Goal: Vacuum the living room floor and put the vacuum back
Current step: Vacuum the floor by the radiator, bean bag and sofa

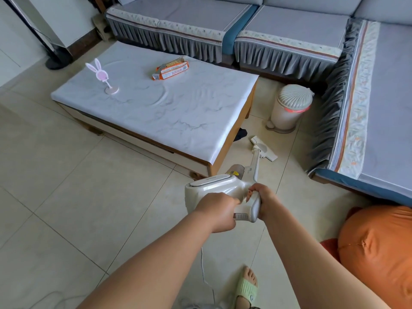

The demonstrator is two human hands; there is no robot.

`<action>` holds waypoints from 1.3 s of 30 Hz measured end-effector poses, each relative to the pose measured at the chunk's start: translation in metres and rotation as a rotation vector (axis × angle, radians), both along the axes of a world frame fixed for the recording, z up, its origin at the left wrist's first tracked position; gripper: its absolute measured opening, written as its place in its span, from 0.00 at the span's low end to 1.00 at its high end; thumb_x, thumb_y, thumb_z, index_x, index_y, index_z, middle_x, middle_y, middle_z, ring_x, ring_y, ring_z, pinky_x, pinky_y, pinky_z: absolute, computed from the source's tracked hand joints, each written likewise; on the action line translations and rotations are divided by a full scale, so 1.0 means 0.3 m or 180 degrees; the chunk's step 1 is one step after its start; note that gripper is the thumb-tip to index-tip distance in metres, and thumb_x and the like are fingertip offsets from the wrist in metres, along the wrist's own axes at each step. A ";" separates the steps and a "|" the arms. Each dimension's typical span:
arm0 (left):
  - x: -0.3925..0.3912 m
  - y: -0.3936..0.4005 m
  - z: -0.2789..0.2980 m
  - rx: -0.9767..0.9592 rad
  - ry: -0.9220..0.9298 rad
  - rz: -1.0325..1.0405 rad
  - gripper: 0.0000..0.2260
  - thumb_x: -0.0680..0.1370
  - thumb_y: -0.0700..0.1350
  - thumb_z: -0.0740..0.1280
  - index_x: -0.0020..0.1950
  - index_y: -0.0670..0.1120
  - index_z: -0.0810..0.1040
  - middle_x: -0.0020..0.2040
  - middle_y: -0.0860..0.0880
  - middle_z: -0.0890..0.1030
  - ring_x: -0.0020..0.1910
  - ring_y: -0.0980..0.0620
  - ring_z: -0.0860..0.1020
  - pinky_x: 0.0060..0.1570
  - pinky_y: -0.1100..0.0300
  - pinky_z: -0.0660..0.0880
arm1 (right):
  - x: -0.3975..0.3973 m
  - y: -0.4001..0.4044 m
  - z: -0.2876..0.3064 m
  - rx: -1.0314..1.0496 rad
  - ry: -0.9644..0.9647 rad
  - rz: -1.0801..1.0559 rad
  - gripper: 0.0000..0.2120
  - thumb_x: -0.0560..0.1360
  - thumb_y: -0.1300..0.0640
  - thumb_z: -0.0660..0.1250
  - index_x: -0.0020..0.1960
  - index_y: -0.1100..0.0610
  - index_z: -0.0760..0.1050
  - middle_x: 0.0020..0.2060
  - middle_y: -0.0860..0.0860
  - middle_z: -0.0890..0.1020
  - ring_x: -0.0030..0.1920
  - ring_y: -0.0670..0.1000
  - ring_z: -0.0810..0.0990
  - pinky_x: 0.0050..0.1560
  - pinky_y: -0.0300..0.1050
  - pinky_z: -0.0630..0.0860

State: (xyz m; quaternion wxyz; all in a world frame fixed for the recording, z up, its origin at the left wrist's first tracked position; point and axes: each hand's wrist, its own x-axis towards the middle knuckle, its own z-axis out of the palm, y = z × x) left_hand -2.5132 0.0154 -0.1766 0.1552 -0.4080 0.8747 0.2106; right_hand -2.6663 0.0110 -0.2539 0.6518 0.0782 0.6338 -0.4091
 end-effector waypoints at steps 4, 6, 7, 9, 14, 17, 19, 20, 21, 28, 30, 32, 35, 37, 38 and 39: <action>-0.113 -0.069 -0.035 0.0053 0.0144 0.0092 0.05 0.73 0.44 0.65 0.47 0.50 0.72 0.43 0.48 0.77 0.41 0.45 0.74 0.37 0.59 0.65 | -0.120 -0.072 -0.004 0.0018 0.0081 0.0053 0.11 0.74 0.65 0.57 0.33 0.59 0.66 0.18 0.51 0.70 0.16 0.49 0.69 0.22 0.35 0.69; -0.175 -0.102 -0.054 0.0113 0.0230 0.0153 0.05 0.73 0.44 0.65 0.45 0.52 0.69 0.41 0.50 0.74 0.41 0.46 0.72 0.36 0.59 0.65 | -0.186 -0.110 -0.009 0.0073 0.0149 0.0132 0.11 0.74 0.65 0.58 0.33 0.59 0.66 0.18 0.51 0.71 0.16 0.49 0.70 0.25 0.37 0.69; -0.205 -0.118 -0.060 0.0116 0.0249 0.0165 0.06 0.74 0.44 0.65 0.44 0.52 0.68 0.41 0.51 0.73 0.41 0.46 0.72 0.37 0.59 0.65 | -0.217 -0.128 -0.010 0.0077 0.0165 0.0142 0.11 0.74 0.64 0.58 0.33 0.59 0.67 0.18 0.51 0.71 0.16 0.49 0.70 0.25 0.37 0.70; -0.259 -0.143 -0.072 0.0130 0.0275 0.0173 0.06 0.74 0.44 0.65 0.44 0.52 0.68 0.41 0.50 0.73 0.41 0.46 0.73 0.37 0.59 0.65 | -0.274 -0.154 -0.021 0.0091 0.0127 0.0074 0.10 0.75 0.64 0.59 0.34 0.59 0.67 0.18 0.51 0.71 0.16 0.48 0.70 0.23 0.35 0.70; -0.342 -0.165 -0.109 0.0123 0.0287 0.0193 0.06 0.74 0.44 0.65 0.45 0.53 0.68 0.42 0.50 0.74 0.43 0.46 0.74 0.38 0.60 0.65 | -0.370 -0.181 -0.047 0.0201 -0.0148 -0.0014 0.08 0.75 0.64 0.61 0.37 0.60 0.69 0.20 0.52 0.73 0.18 0.48 0.72 0.24 0.35 0.74; -0.339 -0.158 -0.134 0.0127 0.0231 0.0168 0.06 0.74 0.44 0.65 0.45 0.52 0.68 0.41 0.51 0.73 0.41 0.47 0.72 0.38 0.59 0.65 | -0.392 -0.178 -0.060 0.0269 -0.0318 -0.0016 0.02 0.74 0.65 0.63 0.43 0.64 0.73 0.26 0.55 0.78 0.24 0.50 0.77 0.32 0.41 0.80; -0.323 -0.139 -0.147 0.0132 0.0175 0.0150 0.06 0.74 0.44 0.65 0.45 0.52 0.67 0.40 0.51 0.72 0.41 0.47 0.71 0.38 0.59 0.65 | -0.392 -0.153 -0.074 0.0319 -0.0504 -0.0106 0.05 0.73 0.65 0.64 0.46 0.66 0.75 0.32 0.57 0.80 0.30 0.51 0.79 0.38 0.44 0.81; -0.315 -0.125 -0.149 0.0116 0.0141 0.0129 0.06 0.74 0.44 0.65 0.44 0.52 0.67 0.40 0.51 0.72 0.41 0.47 0.71 0.38 0.59 0.65 | -0.386 -0.137 -0.075 0.0328 -0.0585 -0.0129 0.04 0.73 0.65 0.64 0.45 0.65 0.75 0.32 0.56 0.79 0.29 0.51 0.79 0.36 0.43 0.80; -0.308 -0.110 -0.149 0.0093 0.0107 0.0082 0.06 0.74 0.44 0.64 0.44 0.52 0.67 0.39 0.52 0.72 0.40 0.46 0.71 0.38 0.58 0.65 | -0.374 -0.121 -0.080 0.0310 -0.0665 -0.0141 0.03 0.73 0.64 0.63 0.42 0.64 0.73 0.30 0.55 0.77 0.26 0.50 0.77 0.32 0.41 0.79; -0.230 0.029 -0.133 0.0102 -0.0053 -0.0322 0.09 0.73 0.44 0.63 0.52 0.49 0.75 0.46 0.48 0.79 0.47 0.44 0.77 0.39 0.57 0.66 | -0.262 0.047 -0.111 0.0503 -0.0415 -0.0379 0.11 0.73 0.57 0.67 0.35 0.57 0.69 0.20 0.50 0.73 0.17 0.47 0.72 0.23 0.34 0.71; -0.184 0.066 -0.128 0.0106 -0.0064 -0.0375 0.13 0.72 0.44 0.63 0.56 0.49 0.76 0.48 0.47 0.79 0.48 0.43 0.77 0.41 0.57 0.69 | -0.217 0.092 -0.105 0.0486 -0.0450 -0.0479 0.10 0.74 0.57 0.67 0.35 0.58 0.69 0.20 0.49 0.74 0.17 0.47 0.72 0.24 0.34 0.71; -0.131 0.100 -0.114 0.0137 -0.0061 -0.0390 0.14 0.72 0.44 0.63 0.57 0.49 0.76 0.49 0.47 0.80 0.49 0.43 0.77 0.44 0.56 0.72 | -0.166 0.132 -0.093 0.0466 -0.0485 -0.0531 0.10 0.74 0.57 0.66 0.35 0.58 0.69 0.21 0.50 0.74 0.17 0.47 0.71 0.25 0.34 0.71; -0.042 0.156 -0.089 0.0155 -0.0077 -0.0436 0.09 0.71 0.43 0.64 0.51 0.49 0.76 0.46 0.47 0.79 0.47 0.43 0.77 0.43 0.56 0.73 | -0.075 0.202 -0.080 0.0437 -0.0458 -0.0536 0.10 0.74 0.58 0.66 0.36 0.59 0.70 0.20 0.50 0.74 0.17 0.47 0.71 0.24 0.33 0.71; 0.066 0.221 -0.067 0.0127 -0.0114 -0.0594 0.07 0.71 0.43 0.64 0.48 0.49 0.75 0.45 0.47 0.79 0.45 0.43 0.77 0.40 0.57 0.71 | 0.037 0.279 -0.065 0.0401 -0.0514 -0.0638 0.09 0.75 0.59 0.66 0.38 0.59 0.70 0.20 0.51 0.73 0.17 0.47 0.71 0.24 0.33 0.71; 0.116 0.251 -0.059 0.0128 -0.0143 -0.0658 0.06 0.71 0.43 0.64 0.47 0.49 0.74 0.44 0.47 0.78 0.44 0.43 0.76 0.39 0.57 0.69 | 0.089 0.315 -0.062 0.0400 -0.0552 -0.0668 0.09 0.75 0.59 0.66 0.37 0.59 0.70 0.19 0.51 0.73 0.17 0.48 0.71 0.23 0.33 0.71; 0.167 0.280 -0.055 0.0137 -0.0150 -0.0703 0.05 0.71 0.43 0.64 0.46 0.49 0.73 0.44 0.47 0.78 0.43 0.43 0.76 0.38 0.57 0.68 | 0.144 0.351 -0.058 0.0403 -0.0570 -0.0672 0.10 0.75 0.59 0.66 0.37 0.59 0.70 0.19 0.50 0.73 0.16 0.48 0.71 0.23 0.33 0.70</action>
